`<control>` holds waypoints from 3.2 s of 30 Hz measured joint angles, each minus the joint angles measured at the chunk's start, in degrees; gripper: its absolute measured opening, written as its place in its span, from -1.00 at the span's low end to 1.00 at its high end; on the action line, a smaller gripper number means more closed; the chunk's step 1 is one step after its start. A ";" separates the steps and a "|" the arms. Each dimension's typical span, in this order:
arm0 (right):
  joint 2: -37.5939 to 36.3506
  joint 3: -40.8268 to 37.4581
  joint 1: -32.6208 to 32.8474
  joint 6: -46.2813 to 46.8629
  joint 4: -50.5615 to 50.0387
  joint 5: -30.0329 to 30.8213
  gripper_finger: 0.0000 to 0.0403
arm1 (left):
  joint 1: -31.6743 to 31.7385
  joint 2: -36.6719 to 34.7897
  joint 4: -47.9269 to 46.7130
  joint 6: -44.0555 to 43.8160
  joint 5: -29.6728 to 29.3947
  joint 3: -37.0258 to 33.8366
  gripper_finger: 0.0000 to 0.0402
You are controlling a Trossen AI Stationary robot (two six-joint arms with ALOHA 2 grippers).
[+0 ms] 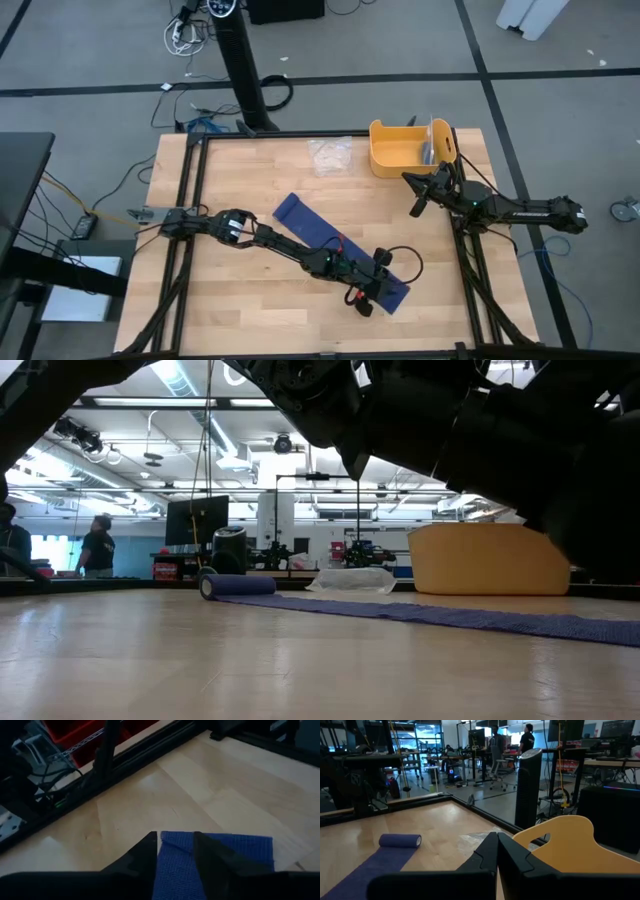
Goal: Roll bandage
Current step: Roll the violet bandage
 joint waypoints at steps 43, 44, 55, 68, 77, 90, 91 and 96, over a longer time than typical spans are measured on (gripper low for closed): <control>-0.01 0.01 0.00 0.00 0.17 -0.02 -0.97 | -3.19 -5.74 -22.55 -15.77 6.58 1.45 -0.98; -0.01 -0.01 0.00 0.00 0.17 0.00 -0.97 | -3.27 -6.60 -23.19 -16.14 6.54 1.29 -0.99; -0.01 0.02 0.00 0.00 2.43 0.00 -0.97 | -5.00 -18.66 -9.32 -15.89 -6.38 -12.64 -0.99; -0.01 -0.01 0.04 0.04 13.26 -0.51 -0.97 | -13.04 -34.16 35.34 -23.58 -25.81 -51.85 -1.00; 0.93 -0.01 0.02 5.06 17.24 -9.85 -0.98 | -21.23 -41.82 33.42 -46.79 -63.11 -65.26 -1.00; 18.03 -0.01 3.70 11.07 20.58 -21.61 -0.95 | -16.02 -43.25 33.32 -84.28 -64.60 -84.90 -0.79; 19.41 0.00 4.20 11.40 21.75 -21.58 -0.92 | -15.92 -43.25 33.31 -84.30 -64.14 -85.32 -0.74; 25.84 0.01 6.37 12.15 28.85 -21.55 -0.73 | -14.26 -43.25 31.68 -87.25 -62.12 -86.89 -0.49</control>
